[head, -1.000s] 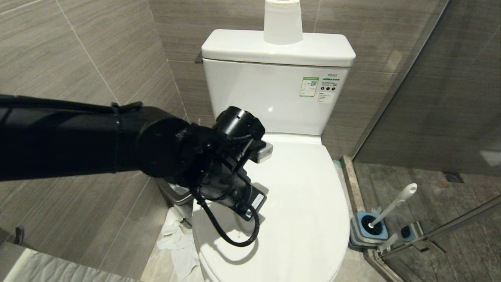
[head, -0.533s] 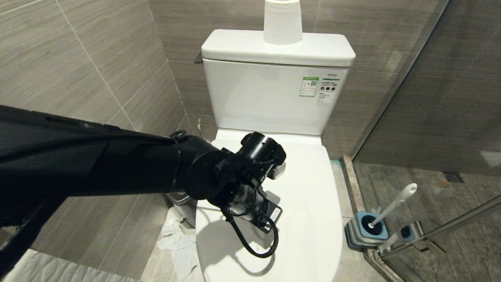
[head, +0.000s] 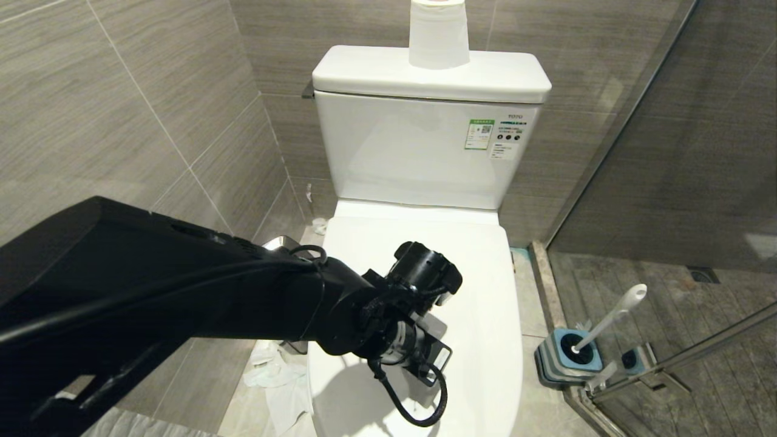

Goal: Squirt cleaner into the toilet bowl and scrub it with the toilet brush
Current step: Close the toilet lid

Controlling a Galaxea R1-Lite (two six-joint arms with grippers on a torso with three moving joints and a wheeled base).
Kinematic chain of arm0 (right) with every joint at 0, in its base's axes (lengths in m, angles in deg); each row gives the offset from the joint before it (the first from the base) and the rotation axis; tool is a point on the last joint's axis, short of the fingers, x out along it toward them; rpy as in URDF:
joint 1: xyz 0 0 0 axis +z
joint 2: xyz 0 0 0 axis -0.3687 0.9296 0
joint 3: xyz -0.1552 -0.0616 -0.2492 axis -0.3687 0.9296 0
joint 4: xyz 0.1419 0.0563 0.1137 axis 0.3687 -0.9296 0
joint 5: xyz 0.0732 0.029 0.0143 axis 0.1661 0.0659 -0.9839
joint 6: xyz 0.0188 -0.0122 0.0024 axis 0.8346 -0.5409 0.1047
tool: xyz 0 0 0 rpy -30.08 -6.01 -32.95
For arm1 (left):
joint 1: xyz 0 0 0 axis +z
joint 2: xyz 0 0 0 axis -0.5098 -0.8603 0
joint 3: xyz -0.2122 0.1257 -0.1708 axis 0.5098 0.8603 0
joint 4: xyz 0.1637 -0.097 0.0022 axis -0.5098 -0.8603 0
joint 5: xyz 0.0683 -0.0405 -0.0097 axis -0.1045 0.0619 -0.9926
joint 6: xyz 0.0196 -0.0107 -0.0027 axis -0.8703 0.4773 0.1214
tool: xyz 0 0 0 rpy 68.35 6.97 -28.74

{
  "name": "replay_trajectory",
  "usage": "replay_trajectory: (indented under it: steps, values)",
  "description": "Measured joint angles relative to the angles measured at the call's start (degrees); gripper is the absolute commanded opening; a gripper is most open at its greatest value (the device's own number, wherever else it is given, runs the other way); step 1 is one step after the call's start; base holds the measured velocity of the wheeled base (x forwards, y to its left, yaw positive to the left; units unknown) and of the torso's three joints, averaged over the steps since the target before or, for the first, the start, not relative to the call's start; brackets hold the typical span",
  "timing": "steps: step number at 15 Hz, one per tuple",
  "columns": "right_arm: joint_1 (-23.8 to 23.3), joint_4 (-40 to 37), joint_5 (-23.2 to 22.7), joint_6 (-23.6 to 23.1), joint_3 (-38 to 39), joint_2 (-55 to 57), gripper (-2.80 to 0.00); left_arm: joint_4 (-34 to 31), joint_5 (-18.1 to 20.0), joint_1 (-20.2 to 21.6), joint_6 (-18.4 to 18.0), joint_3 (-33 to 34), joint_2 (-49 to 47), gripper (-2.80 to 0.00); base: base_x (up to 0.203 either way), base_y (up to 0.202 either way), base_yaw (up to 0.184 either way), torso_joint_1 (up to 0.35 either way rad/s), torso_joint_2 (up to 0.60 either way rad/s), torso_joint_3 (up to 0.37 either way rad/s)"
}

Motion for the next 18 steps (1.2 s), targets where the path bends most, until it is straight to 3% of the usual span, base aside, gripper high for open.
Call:
replay_trajectory:
  steps: [4,12,18]
  values:
    - [0.0,0.0,0.0,0.0,0.0,0.0,-2.80,3.3,-0.1,-0.5,-0.1,1.5,-1.8,-2.80,0.000,0.000,0.000,0.000,0.00,0.000]
    - [0.0,0.0,0.0,0.0,0.0,0.0,-2.80,2.9,-0.5,-0.9,-0.1,1.7,-2.9,-2.80,0.000,0.000,0.000,0.000,0.00,0.000]
    - [0.0,0.0,0.0,0.0,0.0,0.0,-2.80,0.6,-1.9,-0.1,-1.0,0.6,4.7,-2.80,0.000,0.000,0.000,0.000,0.00,0.000]
